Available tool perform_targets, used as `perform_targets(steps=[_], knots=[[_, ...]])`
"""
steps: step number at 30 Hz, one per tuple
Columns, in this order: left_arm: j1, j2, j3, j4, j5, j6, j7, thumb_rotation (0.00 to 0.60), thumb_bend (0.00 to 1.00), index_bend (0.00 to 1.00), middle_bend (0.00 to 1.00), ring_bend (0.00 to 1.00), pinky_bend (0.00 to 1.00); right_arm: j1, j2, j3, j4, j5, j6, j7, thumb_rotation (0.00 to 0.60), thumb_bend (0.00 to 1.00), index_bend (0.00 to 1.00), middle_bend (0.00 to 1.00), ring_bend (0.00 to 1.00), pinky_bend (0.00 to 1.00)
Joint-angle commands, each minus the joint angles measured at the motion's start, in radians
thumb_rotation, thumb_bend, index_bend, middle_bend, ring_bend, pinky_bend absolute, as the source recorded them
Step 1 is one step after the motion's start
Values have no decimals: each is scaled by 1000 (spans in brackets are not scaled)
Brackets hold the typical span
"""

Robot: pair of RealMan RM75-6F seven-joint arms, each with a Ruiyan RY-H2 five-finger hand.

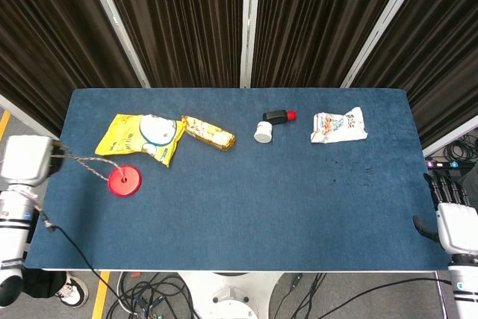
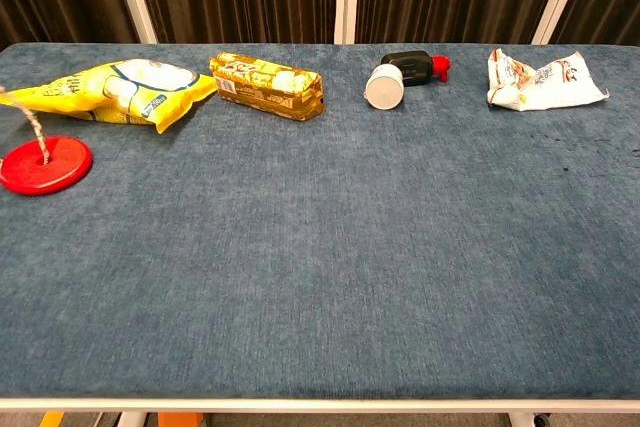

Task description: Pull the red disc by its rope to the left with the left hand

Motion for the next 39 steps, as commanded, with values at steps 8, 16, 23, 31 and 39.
perform_targets(steps=[8, 16, 23, 31, 39], knots=[[-77, -129, 62, 44, 162, -130, -36, 600, 349, 775, 903, 643, 718, -4, -2, -1, 19, 14, -8, 18, 600, 221, 0, 0, 0, 0], [-128, -57, 86, 0, 83, -323, -53, 600, 184, 91, 3, 10, 337, -4, -8, -2, 38, 17, -14, 38, 600, 221, 0, 0, 0, 0], [-99, 3, 88, -74, 82, -287, -77, 600, 127, 81, 0, 0, 272, -3, -9, 0, 45, 14, -12, 48, 600, 220, 0, 0, 0, 0], [64, -11, 104, -73, 138, -5, -84, 600, 93, 84, 0, 0, 270, -12, -7, -5, 36, -5, 12, 49, 600, 218, 0, 0, 0, 0], [268, -123, 184, 73, 224, 250, -115, 600, 122, 87, 10, 0, 250, -41, -26, -26, 36, -47, 71, 28, 600, 214, 0, 0, 0, 0]])
